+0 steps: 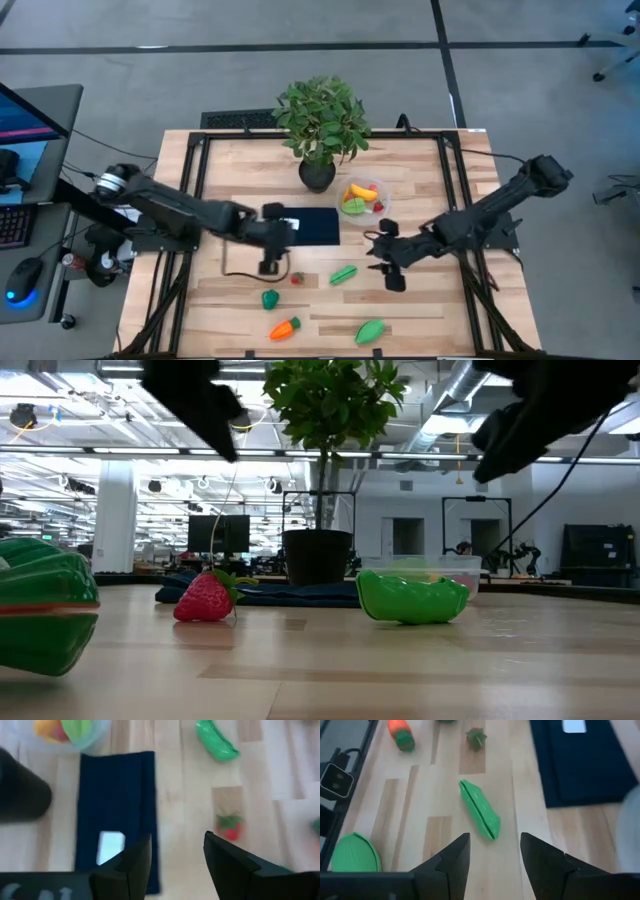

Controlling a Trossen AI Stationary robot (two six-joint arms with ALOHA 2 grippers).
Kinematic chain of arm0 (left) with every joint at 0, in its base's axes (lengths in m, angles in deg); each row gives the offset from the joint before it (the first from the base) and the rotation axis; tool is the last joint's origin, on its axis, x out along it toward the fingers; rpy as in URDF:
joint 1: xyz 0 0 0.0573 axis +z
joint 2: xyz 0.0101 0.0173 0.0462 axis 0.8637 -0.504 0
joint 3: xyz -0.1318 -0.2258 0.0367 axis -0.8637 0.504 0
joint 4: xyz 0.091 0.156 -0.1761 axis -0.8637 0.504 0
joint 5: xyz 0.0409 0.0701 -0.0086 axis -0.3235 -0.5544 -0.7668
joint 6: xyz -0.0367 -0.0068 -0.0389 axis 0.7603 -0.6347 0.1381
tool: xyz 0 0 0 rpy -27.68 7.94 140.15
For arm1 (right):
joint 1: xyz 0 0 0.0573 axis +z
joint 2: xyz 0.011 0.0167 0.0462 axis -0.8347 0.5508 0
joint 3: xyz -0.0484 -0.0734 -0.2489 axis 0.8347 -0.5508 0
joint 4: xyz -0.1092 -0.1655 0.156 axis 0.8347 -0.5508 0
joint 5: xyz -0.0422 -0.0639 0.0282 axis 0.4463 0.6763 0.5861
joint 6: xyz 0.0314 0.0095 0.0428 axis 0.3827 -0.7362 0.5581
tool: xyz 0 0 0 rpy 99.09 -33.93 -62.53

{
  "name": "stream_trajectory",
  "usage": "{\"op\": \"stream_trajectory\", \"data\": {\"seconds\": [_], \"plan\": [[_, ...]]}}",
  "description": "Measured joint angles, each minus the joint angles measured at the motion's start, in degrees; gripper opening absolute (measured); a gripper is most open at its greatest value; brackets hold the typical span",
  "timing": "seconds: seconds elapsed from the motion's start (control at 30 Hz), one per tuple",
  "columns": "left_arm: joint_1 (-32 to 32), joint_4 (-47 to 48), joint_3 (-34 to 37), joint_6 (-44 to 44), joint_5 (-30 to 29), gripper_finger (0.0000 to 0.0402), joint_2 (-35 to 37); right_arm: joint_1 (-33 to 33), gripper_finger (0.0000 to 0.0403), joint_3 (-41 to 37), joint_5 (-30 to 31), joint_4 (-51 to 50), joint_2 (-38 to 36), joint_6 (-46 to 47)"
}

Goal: Pick and placing Produce into tupperware
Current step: Put the green pea into the transparent container

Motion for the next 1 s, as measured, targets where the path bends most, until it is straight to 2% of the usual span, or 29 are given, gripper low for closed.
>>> {"op": "stream_trajectory", "data": {"seconds": [0.1, 0.27, 0.47, 0.63, 0.8, 1.0], "plan": [[-3.77, -0.04, 5.21, 6.96, -3.03, 0.0171, 5.99, -2.6, 0.0166, -0.02, -4.04, 3.17, 1.62, -1.98], [-10.21, -1.9, 12.91, 17.99, -11.52, 0.0171, 15.74, -6.37, 0.0166, -0.08, -12.73, 7.94, 4.26, -3.89], [-16.08, -3.19, 18.86, 26.41, -20.55, 0.0171, 24.85, -8.44, 0.0166, 0.0, -20.5, 19.34, 10.24, -4.36], [-18.8, -2.23, 21.59, 31.06, -23.45, 0.0171, 29.1, -8.47, 0.0166, 0.01, -20.78, 23.96, 15.04, -6.95], [-20.0, 1.31, 21.64, 32.52, -23.52, 0.0171, 29.77, -8.37, 0.0168, -0.07, -20.78, 26.3, 19.55, -8.78], [-20.12, 2.75, 21.64, 32.52, -23.55, 0.0171, 29.7, -8.3, 0.0202, -0.05, -20.65, 29.54, 22.79, -7.87]]}}
